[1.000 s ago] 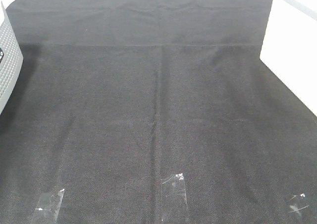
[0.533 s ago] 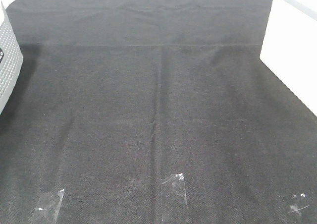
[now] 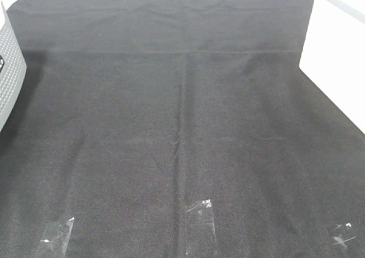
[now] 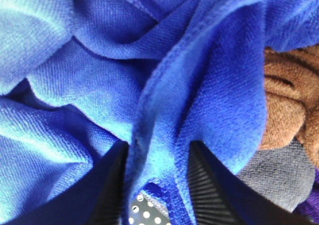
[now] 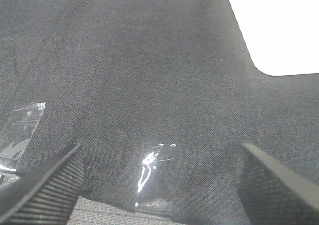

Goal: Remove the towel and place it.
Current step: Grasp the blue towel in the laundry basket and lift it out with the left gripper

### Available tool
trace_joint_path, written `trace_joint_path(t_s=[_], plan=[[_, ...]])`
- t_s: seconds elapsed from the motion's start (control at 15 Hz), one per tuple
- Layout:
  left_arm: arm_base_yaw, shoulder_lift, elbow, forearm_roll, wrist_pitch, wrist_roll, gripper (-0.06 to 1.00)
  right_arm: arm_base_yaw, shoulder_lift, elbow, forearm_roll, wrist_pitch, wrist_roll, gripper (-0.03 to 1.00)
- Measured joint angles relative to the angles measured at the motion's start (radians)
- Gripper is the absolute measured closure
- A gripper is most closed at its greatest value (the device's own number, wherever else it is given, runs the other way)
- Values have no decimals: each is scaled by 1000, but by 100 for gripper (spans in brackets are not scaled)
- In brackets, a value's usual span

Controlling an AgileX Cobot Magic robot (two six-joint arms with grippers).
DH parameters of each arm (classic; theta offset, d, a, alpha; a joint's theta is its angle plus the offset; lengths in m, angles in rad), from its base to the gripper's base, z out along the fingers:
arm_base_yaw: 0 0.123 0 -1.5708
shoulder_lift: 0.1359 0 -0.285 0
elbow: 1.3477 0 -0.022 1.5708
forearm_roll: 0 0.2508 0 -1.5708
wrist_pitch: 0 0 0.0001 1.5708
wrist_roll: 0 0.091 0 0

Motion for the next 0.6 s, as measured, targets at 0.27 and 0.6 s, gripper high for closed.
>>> trace_joint_path(t_s=[0.27, 0.6], plan=[[0, 0, 0, 0, -3, -6, 62, 0, 0, 0, 0, 0, 0, 18], [0, -1, 0, 26, -57, -33, 94, 0, 0, 0, 0, 0, 0, 18]])
